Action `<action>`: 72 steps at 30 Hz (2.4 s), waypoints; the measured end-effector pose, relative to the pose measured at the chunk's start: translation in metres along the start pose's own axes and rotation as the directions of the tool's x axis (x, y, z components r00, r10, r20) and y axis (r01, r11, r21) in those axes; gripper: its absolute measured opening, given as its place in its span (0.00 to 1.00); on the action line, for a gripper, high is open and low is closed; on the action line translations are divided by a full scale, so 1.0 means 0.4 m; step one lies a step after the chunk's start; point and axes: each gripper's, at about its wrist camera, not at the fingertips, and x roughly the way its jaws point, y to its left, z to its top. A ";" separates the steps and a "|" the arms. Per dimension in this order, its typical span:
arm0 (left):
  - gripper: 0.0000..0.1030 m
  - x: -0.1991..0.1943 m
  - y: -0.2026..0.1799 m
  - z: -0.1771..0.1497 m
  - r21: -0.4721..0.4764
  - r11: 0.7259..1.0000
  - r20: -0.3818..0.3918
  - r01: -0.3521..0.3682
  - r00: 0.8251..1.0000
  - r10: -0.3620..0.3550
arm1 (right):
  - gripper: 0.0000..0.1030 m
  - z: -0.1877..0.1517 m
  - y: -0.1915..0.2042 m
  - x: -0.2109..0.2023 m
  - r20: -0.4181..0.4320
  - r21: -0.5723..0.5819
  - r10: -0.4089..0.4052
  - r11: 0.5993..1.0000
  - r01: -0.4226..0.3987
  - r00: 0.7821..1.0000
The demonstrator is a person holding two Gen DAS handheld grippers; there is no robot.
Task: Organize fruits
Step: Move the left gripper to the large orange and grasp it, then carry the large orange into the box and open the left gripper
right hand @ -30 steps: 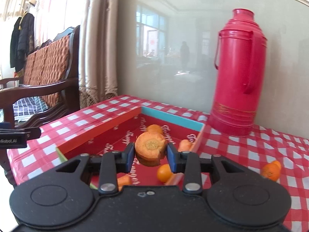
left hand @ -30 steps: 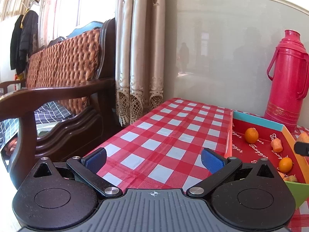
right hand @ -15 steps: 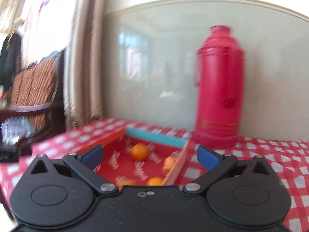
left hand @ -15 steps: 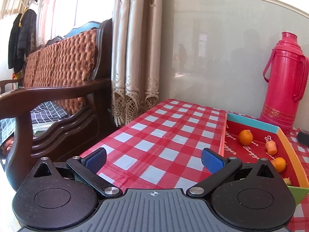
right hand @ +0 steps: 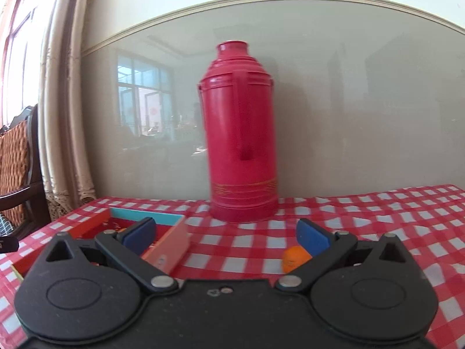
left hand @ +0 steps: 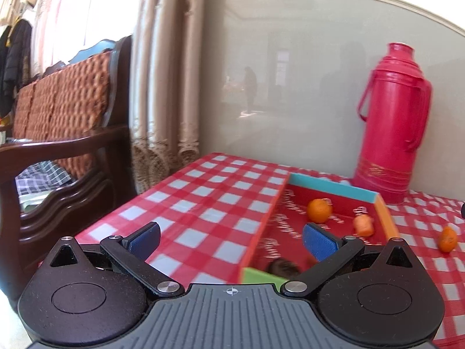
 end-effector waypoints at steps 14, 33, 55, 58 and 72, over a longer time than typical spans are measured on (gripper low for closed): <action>1.00 -0.020 -0.318 0.000 0.153 0.972 0.019 0.178 0.983 -0.183 | 0.94 -0.010 -0.237 -0.058 -0.013 0.053 -0.142 0.988 0.142 0.990; 1.00 0.104 -0.748 -0.058 0.226 0.899 -0.134 0.376 0.926 -0.354 | 0.94 -0.025 -0.492 -0.017 -0.111 0.175 -0.311 0.929 0.327 0.944; 0.41 0.144 -0.842 -0.072 0.261 0.865 -0.250 0.430 0.895 -0.369 | 0.94 -0.041 -0.598 0.029 -0.217 0.236 -0.323 0.898 0.370 0.921; 0.41 0.115 -0.816 -0.057 0.266 0.863 -0.235 0.429 0.898 -0.373 | 0.94 -0.044 -0.594 0.030 -0.222 0.245 -0.315 0.898 0.366 0.923; 0.41 0.024 -0.569 0.033 0.228 0.916 -0.115 0.331 0.943 -0.313 | 0.94 -0.059 -0.503 0.025 -0.238 0.194 -0.294 0.920 0.342 0.926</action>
